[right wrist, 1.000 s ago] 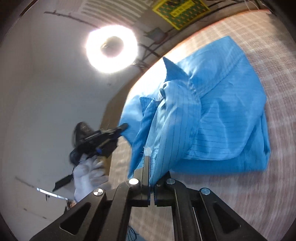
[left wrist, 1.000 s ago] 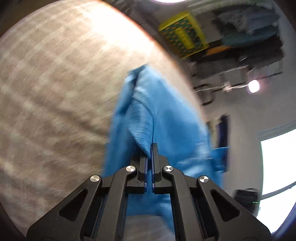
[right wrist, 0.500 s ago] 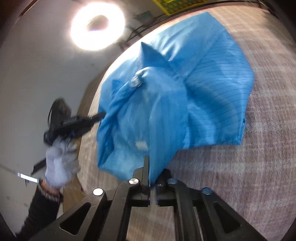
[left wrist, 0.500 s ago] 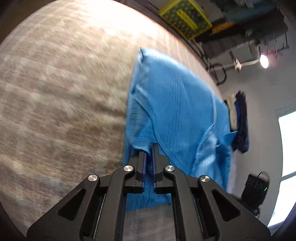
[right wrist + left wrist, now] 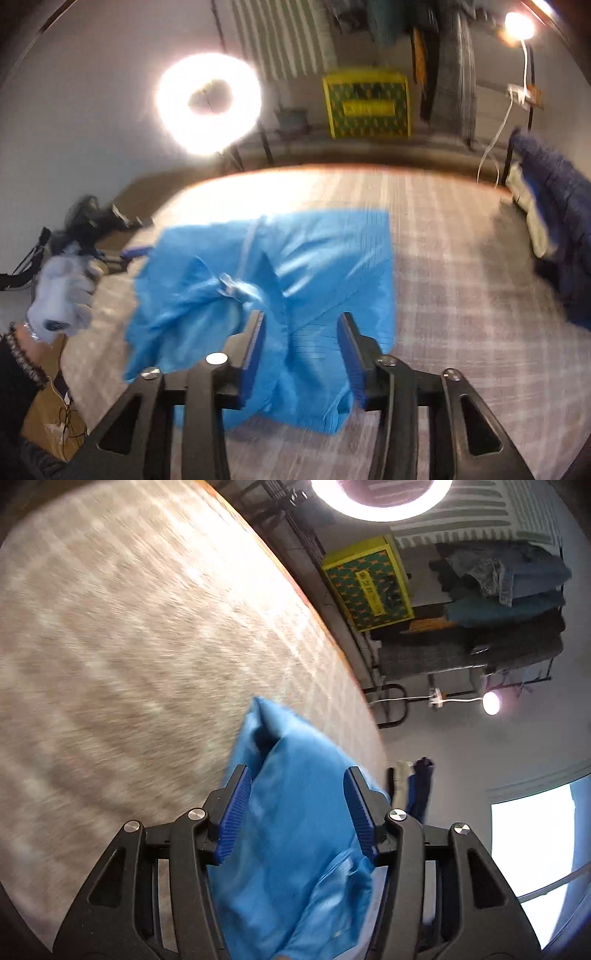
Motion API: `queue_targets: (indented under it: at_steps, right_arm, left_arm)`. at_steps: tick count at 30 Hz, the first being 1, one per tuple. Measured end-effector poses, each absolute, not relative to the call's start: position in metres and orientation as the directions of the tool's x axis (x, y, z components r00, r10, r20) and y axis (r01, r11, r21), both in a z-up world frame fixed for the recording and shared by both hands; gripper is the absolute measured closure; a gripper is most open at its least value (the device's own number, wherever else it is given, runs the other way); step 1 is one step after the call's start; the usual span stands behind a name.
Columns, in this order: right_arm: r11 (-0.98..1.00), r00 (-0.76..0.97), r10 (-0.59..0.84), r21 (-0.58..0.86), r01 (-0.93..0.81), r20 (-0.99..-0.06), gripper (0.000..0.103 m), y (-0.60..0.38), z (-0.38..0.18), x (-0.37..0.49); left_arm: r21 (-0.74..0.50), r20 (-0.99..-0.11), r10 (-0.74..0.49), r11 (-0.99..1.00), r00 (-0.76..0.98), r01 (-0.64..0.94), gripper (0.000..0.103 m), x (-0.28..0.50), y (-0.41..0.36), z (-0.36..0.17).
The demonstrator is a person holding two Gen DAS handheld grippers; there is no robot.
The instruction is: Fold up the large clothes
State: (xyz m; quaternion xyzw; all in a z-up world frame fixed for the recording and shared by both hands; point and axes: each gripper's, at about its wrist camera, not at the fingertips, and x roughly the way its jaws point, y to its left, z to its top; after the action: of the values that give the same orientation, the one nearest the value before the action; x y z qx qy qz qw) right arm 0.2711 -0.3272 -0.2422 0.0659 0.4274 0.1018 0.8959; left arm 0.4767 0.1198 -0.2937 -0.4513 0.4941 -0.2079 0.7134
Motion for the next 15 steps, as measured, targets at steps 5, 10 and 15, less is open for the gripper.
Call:
queue_targets:
  at_steps: [5, 10, 15]
  right_arm:
    - [0.958, 0.471, 0.284, 0.268, -0.103, -0.835, 0.068, -0.322, -0.292, 0.289]
    - [0.962, 0.449, 0.271, 0.232, -0.141, -0.851, 0.068, -0.321, -0.297, 0.274]
    - [0.966, 0.447, 0.255, 0.213, -0.143, -0.857, 0.068, -0.317, -0.306, 0.272]
  left_arm:
    - [-0.882, -0.466, -0.792, 0.452, 0.394, -0.134, 0.050, 0.495, 0.110, -0.310]
    - [-0.882, -0.457, -0.780, 0.458, 0.427, -0.107, 0.082, 0.509, 0.104, -0.316]
    - [-0.741, -0.594, -0.619, 0.670, 0.515, -0.050, 0.088, 0.517, 0.084, -0.301]
